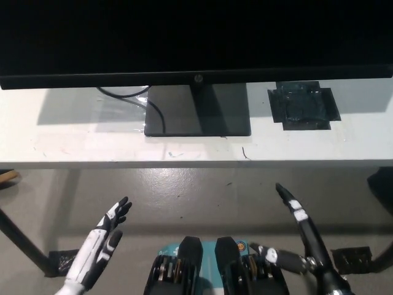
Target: The monitor is placed at the center of the table and the robot uses both its hand to grab the left and right sides of the monitor to tilt the angle of the monitor downwards
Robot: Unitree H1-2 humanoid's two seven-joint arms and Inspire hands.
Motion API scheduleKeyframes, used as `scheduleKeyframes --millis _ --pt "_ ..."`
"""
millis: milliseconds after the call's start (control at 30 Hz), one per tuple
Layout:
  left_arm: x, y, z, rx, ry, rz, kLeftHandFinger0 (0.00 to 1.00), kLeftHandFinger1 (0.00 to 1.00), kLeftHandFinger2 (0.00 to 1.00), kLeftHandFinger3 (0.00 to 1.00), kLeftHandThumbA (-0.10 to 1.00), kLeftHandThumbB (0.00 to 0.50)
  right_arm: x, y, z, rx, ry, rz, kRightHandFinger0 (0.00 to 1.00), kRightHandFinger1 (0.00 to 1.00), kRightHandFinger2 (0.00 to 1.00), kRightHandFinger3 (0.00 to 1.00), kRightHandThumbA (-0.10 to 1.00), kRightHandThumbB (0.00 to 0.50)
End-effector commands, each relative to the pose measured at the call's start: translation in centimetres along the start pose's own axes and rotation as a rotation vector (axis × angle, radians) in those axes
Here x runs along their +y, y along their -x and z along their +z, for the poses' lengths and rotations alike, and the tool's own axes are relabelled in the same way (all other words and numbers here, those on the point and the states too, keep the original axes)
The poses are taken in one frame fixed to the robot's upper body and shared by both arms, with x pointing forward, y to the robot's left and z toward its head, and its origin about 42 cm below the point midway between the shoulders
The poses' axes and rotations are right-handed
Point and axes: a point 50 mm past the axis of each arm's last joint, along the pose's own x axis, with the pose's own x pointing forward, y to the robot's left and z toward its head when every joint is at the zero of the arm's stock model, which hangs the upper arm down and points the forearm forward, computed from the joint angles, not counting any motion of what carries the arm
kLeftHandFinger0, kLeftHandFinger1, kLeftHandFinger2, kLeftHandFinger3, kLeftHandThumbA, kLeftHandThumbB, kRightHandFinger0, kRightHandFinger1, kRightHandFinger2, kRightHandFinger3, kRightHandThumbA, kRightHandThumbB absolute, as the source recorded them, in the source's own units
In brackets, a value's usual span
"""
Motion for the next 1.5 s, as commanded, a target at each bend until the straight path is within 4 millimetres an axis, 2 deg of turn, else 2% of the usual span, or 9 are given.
scheduleKeyframes --millis 0,300,433,533,800,1033,1067,1167,1467 --pt "1.0 0.6 3.7 -0.163 0.028 -0.046 1.00 1.00 1.00 1.00 1.00 0.280 -1.1 1.6 2.8 -0.158 0.029 -0.041 1.00 1.00 1.00 1.00 1.00 0.372" --pt "3.8 1.8 10.9 -0.382 -0.098 0.000 1.00 1.00 1.00 1.00 1.00 0.288 -3.4 3.0 9.4 -0.405 0.089 -0.125 1.00 1.00 1.00 1.00 1.00 0.394" --pt "7.1 1.1 13.3 -0.418 -0.136 0.093 1.00 1.00 1.00 1.00 1.00 0.389 -6.6 2.0 11.8 -0.507 0.156 -0.208 1.00 1.00 1.00 1.00 1.00 0.393" --pt "10.3 0.4 13.8 -0.451 -0.236 0.206 1.00 1.00 1.00 1.00 1.00 0.333 -9.3 0.8 12.7 -0.548 0.201 -0.266 1.00 1.00 1.00 1.00 1.00 0.387" --pt "19.5 -1.0 13.5 -0.384 -0.297 0.340 1.00 1.00 1.00 1.00 1.00 0.373 -15.7 -3.0 13.2 -0.563 0.210 -0.363 1.00 1.00 1.00 1.00 1.00 0.337" --pt "22.4 -0.8 13.6 -0.350 -0.341 0.396 1.00 1.00 1.00 1.00 1.00 0.408 -18.1 -4.3 12.6 -0.536 0.196 -0.379 1.00 1.00 1.00 1.00 1.00 0.318" --pt "25.6 -1.5 13.9 -0.331 -0.362 0.425 1.00 1.00 1.00 1.00 1.00 0.395 -20.6 -6.8 12.5 -0.511 0.204 -0.408 1.00 1.00 1.00 1.00 1.00 0.336" --pt "27.8 -2.2 14.4 -0.298 -0.384 0.445 1.00 1.00 1.00 1.00 1.00 0.449 -22.3 -8.9 12.5 -0.493 0.187 -0.400 1.00 1.00 1.00 1.00 1.00 0.363" --pt "30.6 -3.7 15.6 -0.233 -0.373 0.463 1.00 1.00 1.00 1.00 1.00 0.500 -24.8 -12.3 12.5 -0.429 0.130 -0.386 1.00 1.00 1.00 1.00 1.00 0.399"
